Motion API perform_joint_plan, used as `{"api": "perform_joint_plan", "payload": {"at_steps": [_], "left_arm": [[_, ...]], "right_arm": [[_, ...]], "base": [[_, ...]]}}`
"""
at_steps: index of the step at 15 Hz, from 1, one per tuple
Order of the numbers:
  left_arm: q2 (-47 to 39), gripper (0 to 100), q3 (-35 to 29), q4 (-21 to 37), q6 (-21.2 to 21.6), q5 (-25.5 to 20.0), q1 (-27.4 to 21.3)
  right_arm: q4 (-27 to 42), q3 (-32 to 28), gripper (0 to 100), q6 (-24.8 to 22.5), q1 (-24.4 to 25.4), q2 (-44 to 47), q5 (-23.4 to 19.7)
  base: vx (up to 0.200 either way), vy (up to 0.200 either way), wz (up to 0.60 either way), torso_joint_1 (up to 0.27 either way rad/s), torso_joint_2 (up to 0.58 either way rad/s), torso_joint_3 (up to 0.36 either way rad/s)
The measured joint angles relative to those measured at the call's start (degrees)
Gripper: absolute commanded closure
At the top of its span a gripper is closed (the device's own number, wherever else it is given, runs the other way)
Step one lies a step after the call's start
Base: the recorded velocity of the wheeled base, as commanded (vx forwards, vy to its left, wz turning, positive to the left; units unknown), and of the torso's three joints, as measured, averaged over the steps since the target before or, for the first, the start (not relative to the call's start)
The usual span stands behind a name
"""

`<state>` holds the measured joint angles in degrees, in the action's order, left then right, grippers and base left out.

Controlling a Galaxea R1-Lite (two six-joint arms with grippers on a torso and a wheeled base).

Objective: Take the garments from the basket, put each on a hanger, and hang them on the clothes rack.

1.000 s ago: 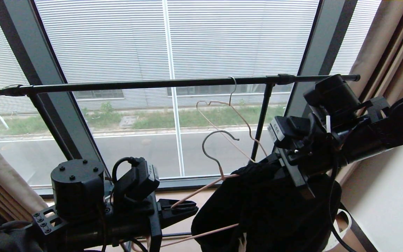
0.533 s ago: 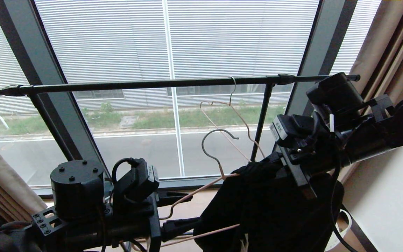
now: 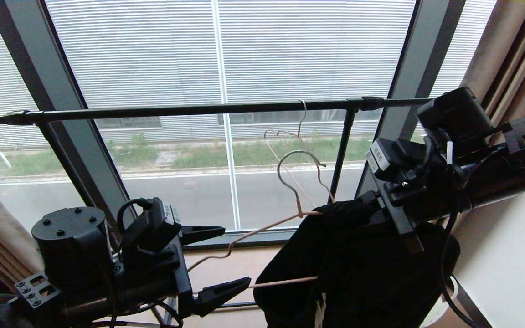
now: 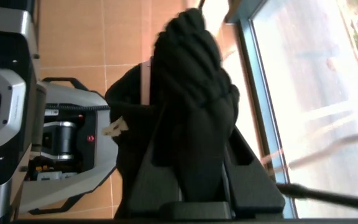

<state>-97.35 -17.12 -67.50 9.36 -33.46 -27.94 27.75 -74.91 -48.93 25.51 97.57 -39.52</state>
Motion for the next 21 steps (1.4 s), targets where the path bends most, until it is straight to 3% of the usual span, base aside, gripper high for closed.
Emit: {"api": "perform_joint_plan", "payload": {"at_steps": [3, 5, 8, 10, 12, 14, 17, 21], "left_arm": [[3.1, 0, 1.1, 0.1, -6.7, 0.8, 2.1], [6.2, 0, 3.0, 0.1, -15.3, 0.8, 4.0], [8.2, 0, 6.9, 0.3, -23.6, 0.8, 6.3], [7.5, 0, 8.0, 0.5, -30.1, 0.8, 6.1], [5.2, 0, 7.5, 0.5, -34.8, 1.1, 4.8], [1.6, 0, 5.4, 0.5, -37.9, 3.4, 2.0], [-5.1, 0, -0.7, 0.5, -39.4, 11.0, -3.5], [-12.0, 0, -7.2, 0.5, -40.3, 13.3, -6.2]], "right_arm": [[-0.6, -0.3, 100, 1.8, -1.6, -0.1, 0.1], [-0.8, -1.0, 100, 4.1, -2.5, -0.1, 0.1], [-0.8, -2.3, 100, 8.4, -3.9, -0.9, 0.2], [-0.8, -3.2, 100, 12.7, -4.2, -1.8, 0.0], [-1.0, -3.7, 100, 13.4, -4.3, -2.9, -1.0], [-1.2, -3.8, 100, 13.5, -4.3, -3.8, -3.8], [-2.6, -3.3, 100, 13.5, -4.0, -4.7, -4.3], [-2.6, -2.4, 100, 13.5, -2.8, -5.2, -4.3]], "base": [[0.000, 0.000, 0.00, 0.000, 0.00, 0.000], [0.000, 0.000, 0.00, 0.000, 0.00, 0.000], [0.000, 0.000, 0.00, 0.000, 0.00, 0.000], [0.000, 0.000, 0.00, 0.000, 0.00, 0.000], [0.000, 0.000, 0.00, 0.000, 0.00, 0.000], [0.000, 0.000, 0.00, 0.000, 0.00, 0.000], [0.000, 0.000, 0.00, 0.000, 0.00, 0.000], [0.000, 0.000, 0.00, 0.000, 0.00, 0.000]]}}
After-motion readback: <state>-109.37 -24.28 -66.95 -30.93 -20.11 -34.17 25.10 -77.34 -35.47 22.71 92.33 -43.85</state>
